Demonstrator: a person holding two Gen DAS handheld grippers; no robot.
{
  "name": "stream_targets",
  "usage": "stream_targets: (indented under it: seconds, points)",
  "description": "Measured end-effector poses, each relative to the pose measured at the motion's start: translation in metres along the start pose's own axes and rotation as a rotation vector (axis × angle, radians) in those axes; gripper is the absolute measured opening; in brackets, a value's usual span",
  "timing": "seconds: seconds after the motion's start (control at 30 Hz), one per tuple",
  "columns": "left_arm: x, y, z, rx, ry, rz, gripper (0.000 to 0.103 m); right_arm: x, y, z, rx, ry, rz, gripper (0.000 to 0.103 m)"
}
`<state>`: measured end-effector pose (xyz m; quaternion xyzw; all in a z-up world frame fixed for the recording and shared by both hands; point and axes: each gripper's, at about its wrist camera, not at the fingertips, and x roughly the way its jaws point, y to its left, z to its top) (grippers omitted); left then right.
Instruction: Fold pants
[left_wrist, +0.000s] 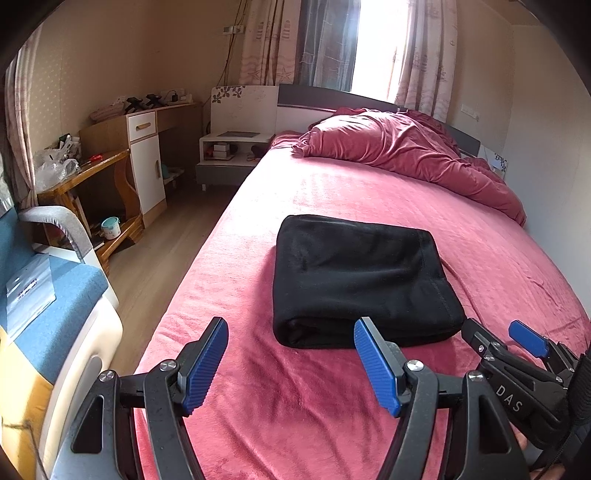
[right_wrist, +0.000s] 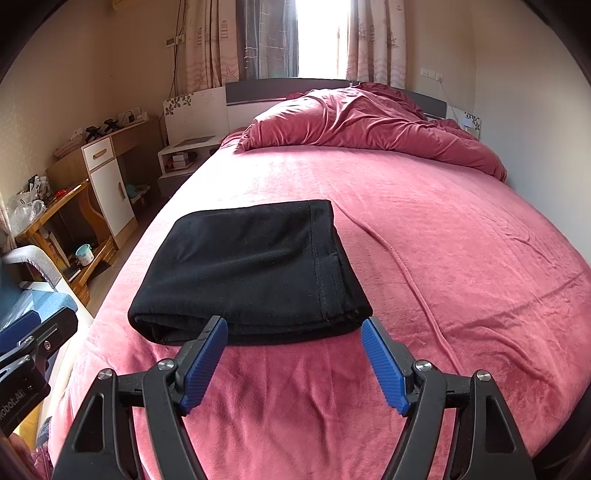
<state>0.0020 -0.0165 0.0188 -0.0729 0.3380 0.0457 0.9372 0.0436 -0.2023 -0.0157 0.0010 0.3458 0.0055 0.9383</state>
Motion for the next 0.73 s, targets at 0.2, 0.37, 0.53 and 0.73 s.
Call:
stream_targets:
  seconds: [0.2,0.37,0.53,0.73]
  points:
    - [-0.001,0.002,-0.002,-0.003,0.001,0.007,0.072,0.001,0.002,-0.001,-0.004,0.008,-0.002,0.076]
    - [0.000,0.002,-0.001,-0.001,0.006,0.006,0.072,0.002,0.003,-0.002,-0.007,0.009,-0.004,0.077]
    - [-0.001,-0.001,-0.002,0.017,-0.005,0.013,0.072,0.006,0.002,-0.005,-0.006,0.017,-0.006,0.077]
    - [0.002,0.003,-0.004,0.000,-0.004,-0.002,0.069,0.010,0.000,-0.011,0.004,0.035,-0.011,0.077]
